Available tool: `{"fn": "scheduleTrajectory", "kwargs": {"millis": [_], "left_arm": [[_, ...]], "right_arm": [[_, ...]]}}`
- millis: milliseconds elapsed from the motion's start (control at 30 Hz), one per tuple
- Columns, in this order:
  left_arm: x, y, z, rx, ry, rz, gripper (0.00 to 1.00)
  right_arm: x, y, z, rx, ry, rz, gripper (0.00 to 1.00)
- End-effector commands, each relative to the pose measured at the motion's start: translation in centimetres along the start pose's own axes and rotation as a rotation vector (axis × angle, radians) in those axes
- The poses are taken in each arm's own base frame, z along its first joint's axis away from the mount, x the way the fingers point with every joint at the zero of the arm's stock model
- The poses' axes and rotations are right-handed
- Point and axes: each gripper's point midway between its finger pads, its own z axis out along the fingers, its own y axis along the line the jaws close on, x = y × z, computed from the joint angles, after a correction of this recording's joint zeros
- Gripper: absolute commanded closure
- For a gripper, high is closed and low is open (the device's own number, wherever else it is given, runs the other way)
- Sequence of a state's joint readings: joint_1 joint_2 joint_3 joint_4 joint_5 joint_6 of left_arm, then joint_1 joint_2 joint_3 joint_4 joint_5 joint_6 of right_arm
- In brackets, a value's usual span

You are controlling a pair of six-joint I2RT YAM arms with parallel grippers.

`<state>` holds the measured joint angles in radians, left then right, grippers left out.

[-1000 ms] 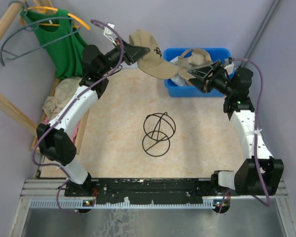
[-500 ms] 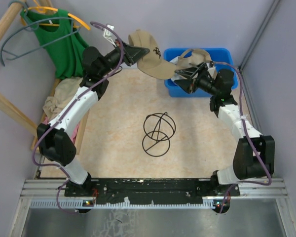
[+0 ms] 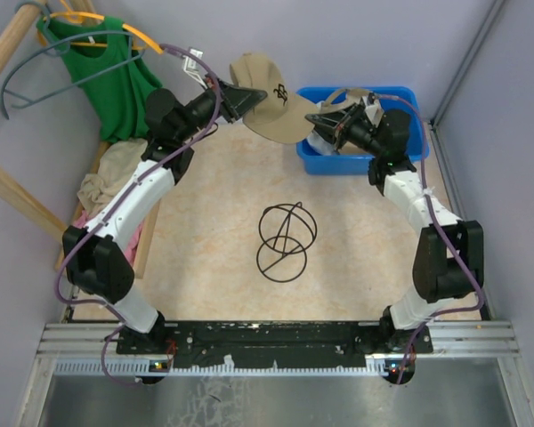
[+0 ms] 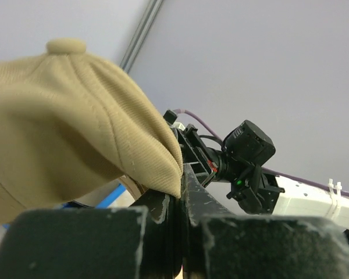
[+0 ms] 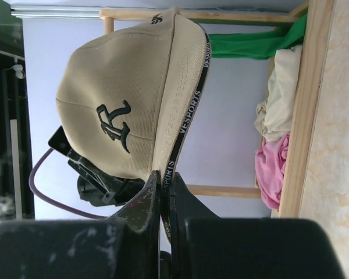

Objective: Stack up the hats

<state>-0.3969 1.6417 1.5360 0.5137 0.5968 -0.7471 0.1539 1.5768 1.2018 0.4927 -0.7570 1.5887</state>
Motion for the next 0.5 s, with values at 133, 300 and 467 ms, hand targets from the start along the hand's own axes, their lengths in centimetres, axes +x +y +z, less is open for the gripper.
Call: {"fn": "scheduleTrajectory", "kwargs": {"millis": [133, 300, 467], "left_arm": [[-1.9, 0.9, -1.5, -0.112, -0.008, 0.063, 0.70], [-7.3, 9.4, -11.6, -0.566, -0.123, -0.026, 0.28], [-7.5, 13.0, -19.0, -0.885, -0.143, -0.011, 0.19]], "right_arm": [[2.7, 4.8, 0.1, -0.089, 0.122, -0.137, 1.00], [4.0, 4.4, -0.9, -0.030, 0.162, -0.189, 1.00], [5.0, 3.2, -1.6, 0.014, 0.200, -0.169, 1.00]]}}
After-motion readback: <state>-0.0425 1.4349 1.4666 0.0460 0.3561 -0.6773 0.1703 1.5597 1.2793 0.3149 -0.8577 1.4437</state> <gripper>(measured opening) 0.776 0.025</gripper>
